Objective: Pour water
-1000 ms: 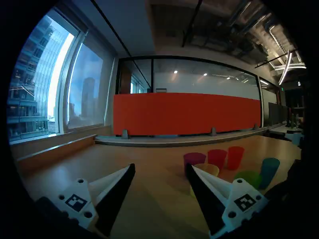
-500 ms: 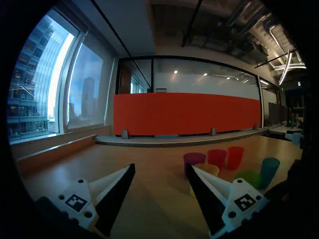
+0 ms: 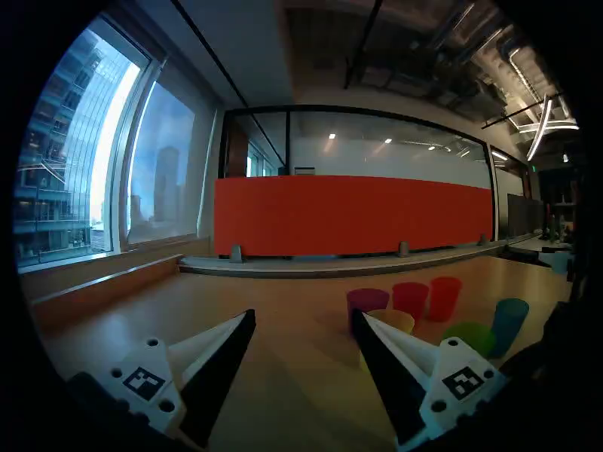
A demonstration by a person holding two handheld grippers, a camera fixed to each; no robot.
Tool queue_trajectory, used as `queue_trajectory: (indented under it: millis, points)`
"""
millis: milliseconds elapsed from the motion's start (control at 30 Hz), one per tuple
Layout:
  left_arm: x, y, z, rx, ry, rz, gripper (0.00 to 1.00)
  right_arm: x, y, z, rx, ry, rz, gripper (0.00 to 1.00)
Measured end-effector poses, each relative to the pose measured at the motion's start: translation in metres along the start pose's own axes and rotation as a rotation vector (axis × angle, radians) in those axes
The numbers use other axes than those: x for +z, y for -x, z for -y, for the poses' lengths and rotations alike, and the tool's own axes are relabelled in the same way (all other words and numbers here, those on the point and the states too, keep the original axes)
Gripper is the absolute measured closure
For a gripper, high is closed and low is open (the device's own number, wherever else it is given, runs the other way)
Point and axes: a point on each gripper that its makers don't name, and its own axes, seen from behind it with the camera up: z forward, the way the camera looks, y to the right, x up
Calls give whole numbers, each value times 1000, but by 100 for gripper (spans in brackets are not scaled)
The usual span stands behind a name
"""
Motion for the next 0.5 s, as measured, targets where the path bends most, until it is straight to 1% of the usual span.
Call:
queue_trajectory:
  millis: [500]
  points:
    - [0, 0, 0, 0, 0, 0, 6, 0, -1, 1, 0, 0, 0, 0]
